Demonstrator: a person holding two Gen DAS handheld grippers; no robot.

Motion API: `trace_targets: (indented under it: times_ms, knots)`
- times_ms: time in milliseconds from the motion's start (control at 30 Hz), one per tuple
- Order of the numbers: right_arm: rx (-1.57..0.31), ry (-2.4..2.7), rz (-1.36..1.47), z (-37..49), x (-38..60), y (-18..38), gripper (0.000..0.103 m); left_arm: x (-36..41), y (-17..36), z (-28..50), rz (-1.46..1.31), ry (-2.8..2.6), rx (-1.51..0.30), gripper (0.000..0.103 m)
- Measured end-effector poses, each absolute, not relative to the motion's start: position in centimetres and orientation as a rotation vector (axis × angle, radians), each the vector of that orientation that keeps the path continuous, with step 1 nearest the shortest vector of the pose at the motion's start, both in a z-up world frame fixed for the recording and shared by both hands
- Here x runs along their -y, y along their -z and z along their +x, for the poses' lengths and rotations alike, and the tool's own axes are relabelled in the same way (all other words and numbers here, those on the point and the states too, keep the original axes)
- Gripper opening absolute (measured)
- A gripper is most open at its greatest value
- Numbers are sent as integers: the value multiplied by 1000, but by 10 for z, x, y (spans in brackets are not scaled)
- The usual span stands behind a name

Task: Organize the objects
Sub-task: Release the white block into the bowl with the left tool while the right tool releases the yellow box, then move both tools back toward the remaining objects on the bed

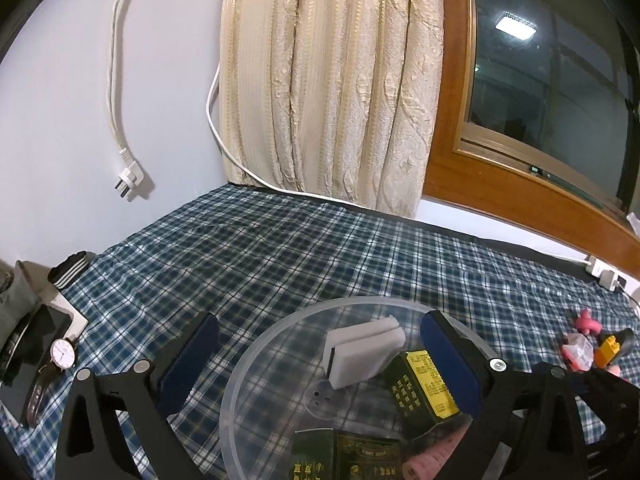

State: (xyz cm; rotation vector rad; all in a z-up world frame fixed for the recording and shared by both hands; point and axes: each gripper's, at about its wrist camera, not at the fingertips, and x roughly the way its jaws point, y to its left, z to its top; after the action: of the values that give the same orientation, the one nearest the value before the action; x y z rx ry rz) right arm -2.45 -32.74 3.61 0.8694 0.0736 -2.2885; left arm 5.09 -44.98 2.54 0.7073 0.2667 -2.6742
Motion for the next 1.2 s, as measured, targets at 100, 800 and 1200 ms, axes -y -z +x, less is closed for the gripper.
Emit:
trace_targets:
  times_ms: [100,800,1200]
  knots:
    - [-73,2300,878,-24,324,-35,83,448,-25,51,701,2670,-249,102]
    - [-46,2398,942,-18,267,-28,83,441,-22,50,680,2632,-178,102]
    - [-4,2505,998,-11,210,-24,83,419,-22,50,682,2639,-94,102]
